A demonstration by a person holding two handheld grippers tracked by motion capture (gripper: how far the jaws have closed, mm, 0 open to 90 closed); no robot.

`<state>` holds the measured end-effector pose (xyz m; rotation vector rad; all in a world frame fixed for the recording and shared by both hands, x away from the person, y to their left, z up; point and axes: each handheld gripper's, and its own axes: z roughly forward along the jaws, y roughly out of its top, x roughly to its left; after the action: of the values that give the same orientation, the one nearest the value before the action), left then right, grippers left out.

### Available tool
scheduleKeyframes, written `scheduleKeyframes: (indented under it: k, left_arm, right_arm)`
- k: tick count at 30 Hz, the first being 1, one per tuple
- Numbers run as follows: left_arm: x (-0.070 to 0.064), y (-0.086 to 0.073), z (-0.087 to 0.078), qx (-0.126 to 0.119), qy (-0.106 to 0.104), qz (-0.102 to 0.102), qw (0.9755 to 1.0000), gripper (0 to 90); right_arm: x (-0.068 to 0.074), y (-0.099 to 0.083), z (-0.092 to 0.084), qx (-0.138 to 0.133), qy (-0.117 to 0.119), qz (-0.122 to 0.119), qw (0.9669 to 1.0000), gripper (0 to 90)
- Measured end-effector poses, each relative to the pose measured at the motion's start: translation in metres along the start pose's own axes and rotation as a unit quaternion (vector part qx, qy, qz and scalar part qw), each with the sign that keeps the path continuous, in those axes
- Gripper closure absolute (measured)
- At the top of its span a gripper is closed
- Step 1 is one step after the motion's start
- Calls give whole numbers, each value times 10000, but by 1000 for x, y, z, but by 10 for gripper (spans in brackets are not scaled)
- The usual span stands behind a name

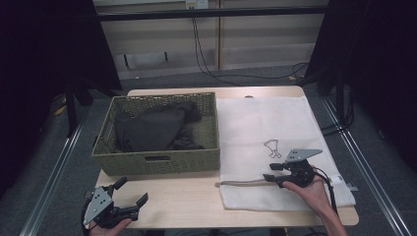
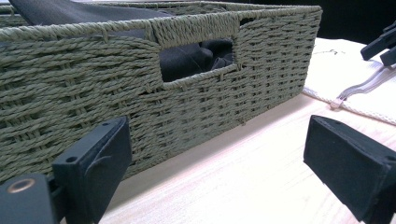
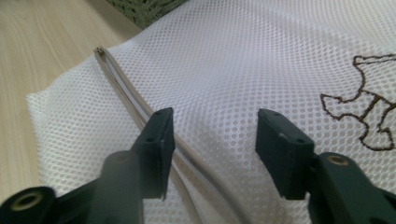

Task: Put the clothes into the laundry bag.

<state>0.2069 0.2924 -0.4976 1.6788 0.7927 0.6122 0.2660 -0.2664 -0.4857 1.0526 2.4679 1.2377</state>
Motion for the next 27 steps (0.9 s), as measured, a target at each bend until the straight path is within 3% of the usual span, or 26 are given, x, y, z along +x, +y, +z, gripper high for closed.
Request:
scheduleKeyframes:
  k: [1,8,10,15,17,21,27]
  left_arm:
    - [0,0,0,20,37,-4,10000,79]
    - [0,-1,1,1,34,-56,10000,79]
    - [2,-1,0,41,27,18,10000,81]
    - [2,-1,0,41,23,21,10000,81]
    - [1,-1,0,-11,43,-82,10000,81]
    - [2,-1,0,75,22,5,10000,81]
    - [3,-1,1,80,22,10,10000,81]
  right_arm:
    - [-2,-1,2,5,52,20,10000,397]
    - [-5,-5,7,258,-117,-106,9995,377]
    - [-5,-9,13,408,-133,-167,9989,361]
    - [-3,-12,14,361,-130,-206,9991,335]
    - [-2,-12,14,384,-185,-282,9987,339]
    - [1,-11,14,460,-421,-408,9972,438]
    - [-4,-11,12,419,-584,-256,9971,625]
